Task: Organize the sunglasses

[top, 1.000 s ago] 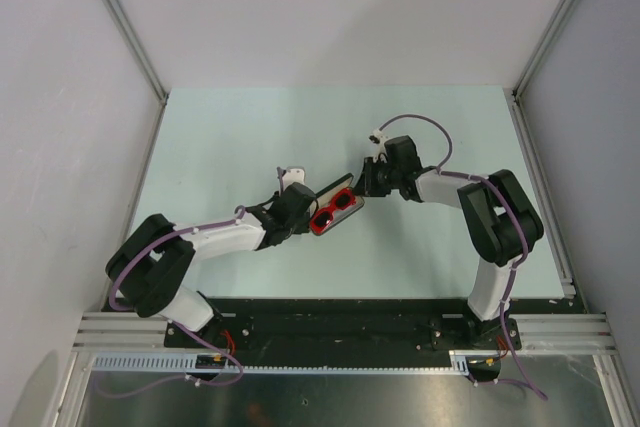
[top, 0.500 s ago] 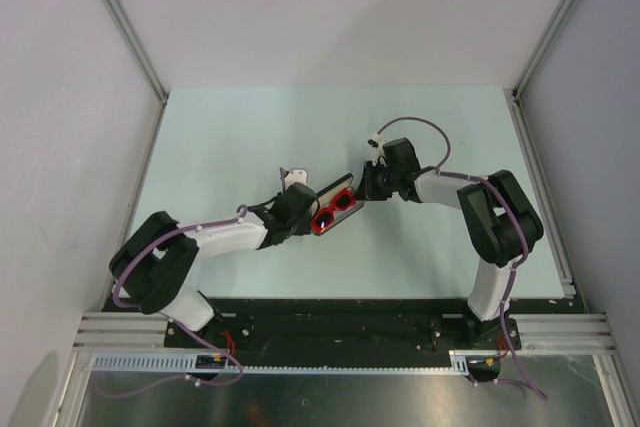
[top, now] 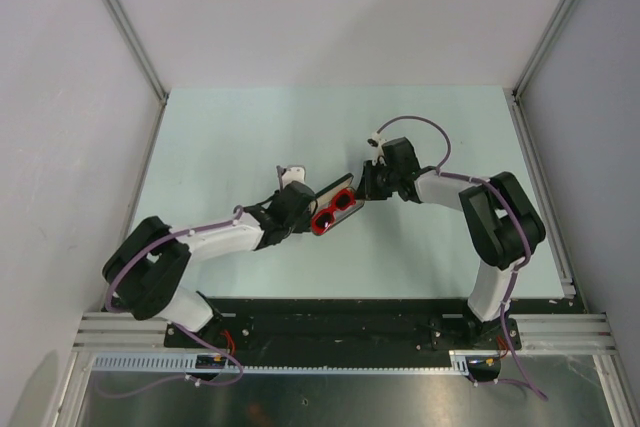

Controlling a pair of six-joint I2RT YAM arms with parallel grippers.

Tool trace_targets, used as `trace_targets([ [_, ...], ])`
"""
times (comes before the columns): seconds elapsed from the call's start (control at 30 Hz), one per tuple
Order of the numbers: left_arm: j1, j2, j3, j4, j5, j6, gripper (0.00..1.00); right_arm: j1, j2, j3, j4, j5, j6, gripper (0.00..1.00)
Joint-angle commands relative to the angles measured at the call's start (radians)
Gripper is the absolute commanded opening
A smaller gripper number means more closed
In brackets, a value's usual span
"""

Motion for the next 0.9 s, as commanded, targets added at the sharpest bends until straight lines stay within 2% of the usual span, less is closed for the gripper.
trace_targets([
  [0.0,0.0,-0.065,-0.017,0.018,-0.014,-0.02,0.47,0.008,-0.059,0.03,0.02,0.017,-0.001,0.17],
  [0.3,-0.003,-0.089,-0.046,0.004,0.053,0.009,0.37,0.006,-0.059,0.03,0.031,0.022,0.005,0.18],
  [0.63,-0.023,-0.043,-0.021,0.032,0.137,0.074,0.4,-0.003,-0.05,0.03,0.057,0.017,0.003,0.18],
  [0.87,-0.025,0.01,0.007,0.038,0.122,0.066,0.4,-0.02,-0.043,0.033,0.08,0.025,0.009,0.18],
])
